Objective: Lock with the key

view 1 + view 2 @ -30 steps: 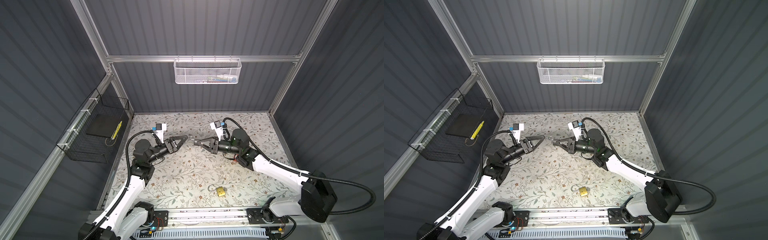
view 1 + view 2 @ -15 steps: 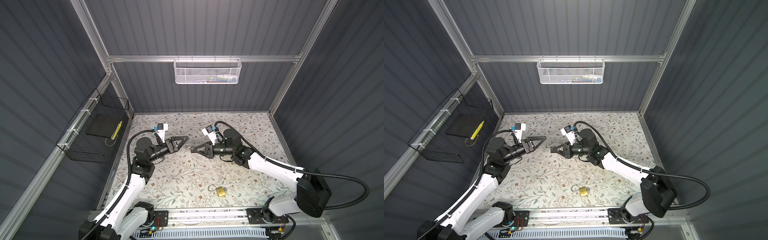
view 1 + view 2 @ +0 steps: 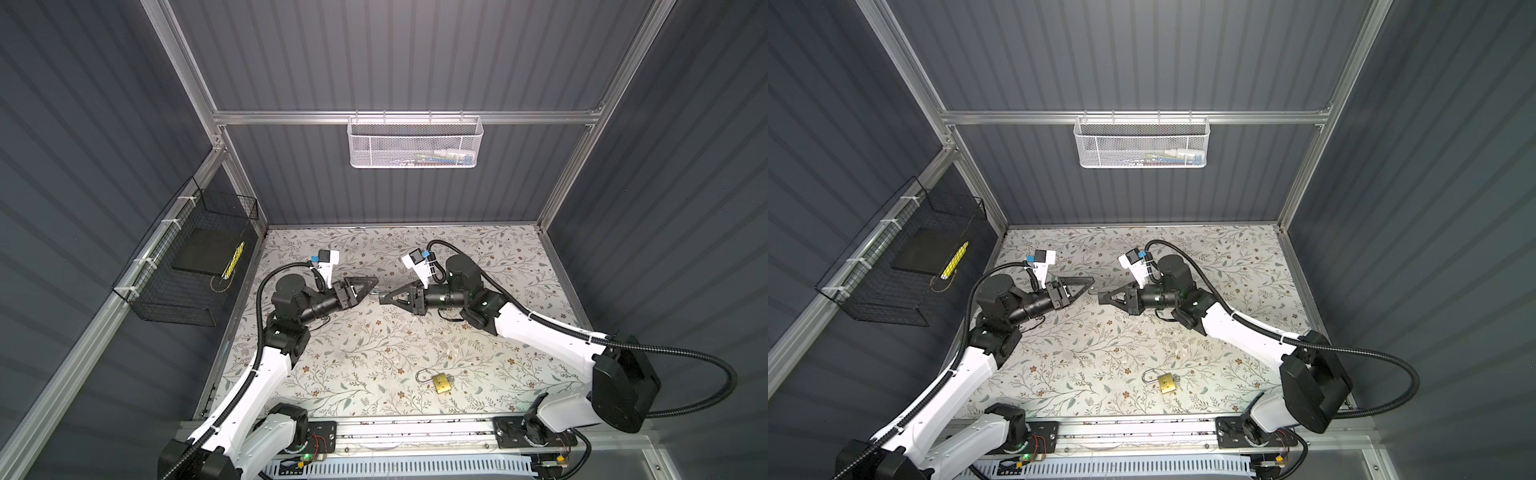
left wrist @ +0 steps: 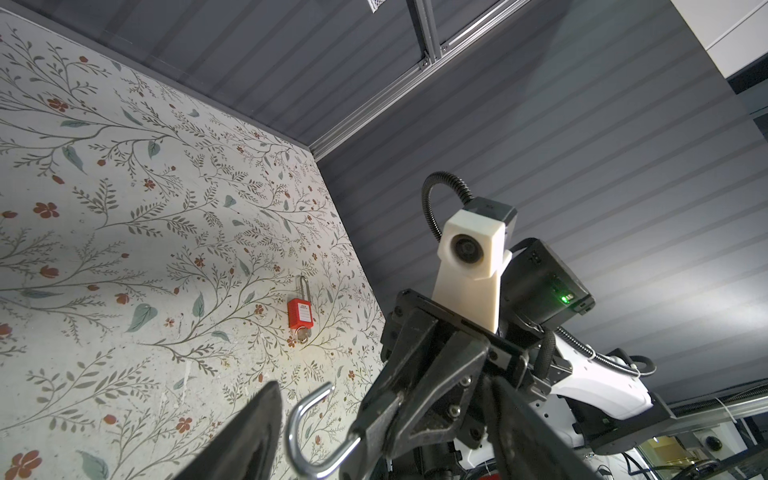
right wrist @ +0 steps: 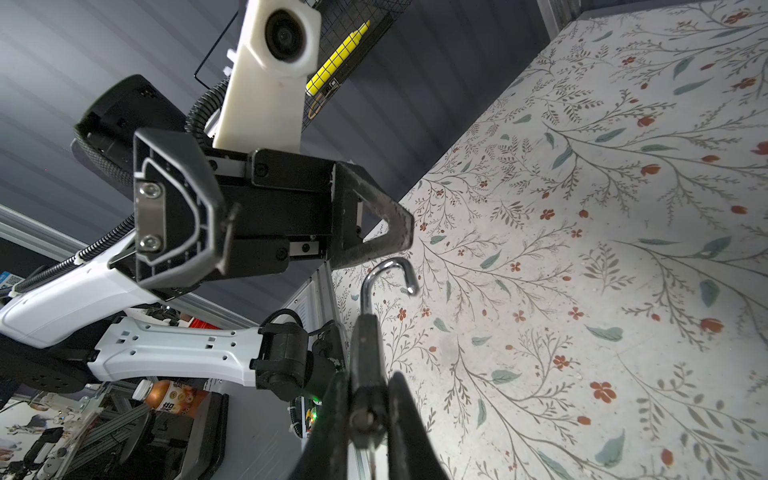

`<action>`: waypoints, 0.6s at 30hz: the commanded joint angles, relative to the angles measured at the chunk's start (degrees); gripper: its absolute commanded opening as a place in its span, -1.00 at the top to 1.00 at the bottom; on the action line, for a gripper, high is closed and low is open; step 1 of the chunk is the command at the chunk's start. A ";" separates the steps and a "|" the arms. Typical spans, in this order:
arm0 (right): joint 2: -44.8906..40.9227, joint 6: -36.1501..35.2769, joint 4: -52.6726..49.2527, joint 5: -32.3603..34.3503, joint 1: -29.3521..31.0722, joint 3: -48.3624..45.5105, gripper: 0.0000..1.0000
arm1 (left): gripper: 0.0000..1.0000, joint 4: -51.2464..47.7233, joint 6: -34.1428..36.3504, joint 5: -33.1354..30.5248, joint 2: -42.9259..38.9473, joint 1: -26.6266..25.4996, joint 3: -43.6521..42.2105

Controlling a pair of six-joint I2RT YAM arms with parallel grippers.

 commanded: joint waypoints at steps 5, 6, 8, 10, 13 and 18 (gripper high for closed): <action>1.52 -0.15 2.38 -1.52 0.18 2.55 1.00 | -0.56 -1.70 2.07 2.07 -0.60 -0.25 -0.25; 1.68 -0.13 2.44 -1.61 0.18 2.68 1.00 | -0.56 -1.82 2.24 2.04 -0.63 -0.27 -0.20; 1.72 -0.07 2.55 -1.64 0.19 2.81 1.00 | -0.56 -2.17 2.45 1.80 -0.94 -0.27 -0.20; 1.66 -0.19 2.47 -1.68 0.18 2.73 1.00 | -0.56 -2.90 2.79 1.39 -1.21 -0.25 -0.13; 1.30 -0.35 2.05 -1.50 0.12 2.48 1.00 | -0.58 -3.56 3.22 1.36 -0.99 -0.30 0.30; 0.07 -1.00 1.04 -1.18 0.04 1.41 1.00 | -0.59 -2.88 3.05 1.63 -0.11 -0.26 0.93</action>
